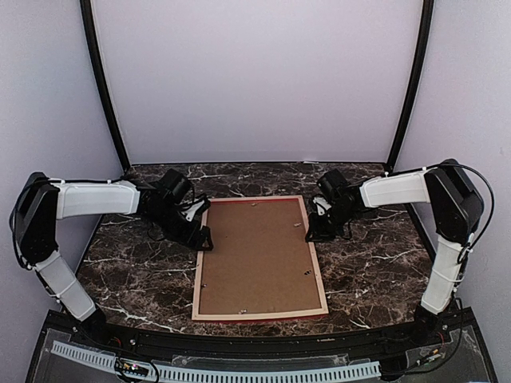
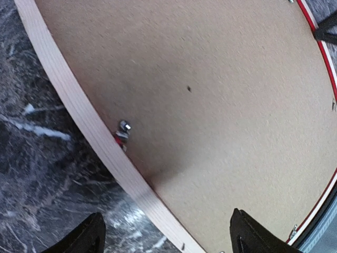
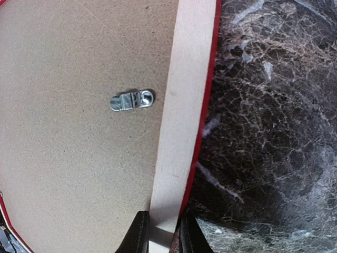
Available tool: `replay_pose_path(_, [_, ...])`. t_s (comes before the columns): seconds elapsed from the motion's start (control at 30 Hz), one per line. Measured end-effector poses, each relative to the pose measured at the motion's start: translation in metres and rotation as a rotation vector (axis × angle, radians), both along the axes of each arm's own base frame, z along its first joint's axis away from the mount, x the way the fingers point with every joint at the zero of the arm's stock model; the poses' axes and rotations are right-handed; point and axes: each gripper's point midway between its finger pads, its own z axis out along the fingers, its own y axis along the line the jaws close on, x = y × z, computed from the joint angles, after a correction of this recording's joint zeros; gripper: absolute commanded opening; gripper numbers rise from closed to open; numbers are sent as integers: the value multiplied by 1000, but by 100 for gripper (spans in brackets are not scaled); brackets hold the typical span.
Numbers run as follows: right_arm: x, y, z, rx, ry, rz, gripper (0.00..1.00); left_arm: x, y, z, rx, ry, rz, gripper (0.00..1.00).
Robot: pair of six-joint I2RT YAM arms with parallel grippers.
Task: Put the photo into the frame
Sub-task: Press the fastener onto the backboard.
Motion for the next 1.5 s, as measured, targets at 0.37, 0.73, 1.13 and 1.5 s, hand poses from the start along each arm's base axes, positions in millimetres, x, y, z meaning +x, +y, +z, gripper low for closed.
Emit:
replay_pose_path(0.37, [0,0,0,5,-3,-3,3,-86,-12,-28,113,55,-93,84])
replay_pose_path(0.73, [0,0,0,12,-12,-6,3,-108,-14,-39,148,89,-110,64])
replay_pose_path(1.13, [0,0,0,16,-14,-5,2,-111,-10,-46,168,108,-111,54])
replay_pose_path(1.5, [0,0,0,16,-14,-5,2,-114,-7,-47,175,111,-120,41])
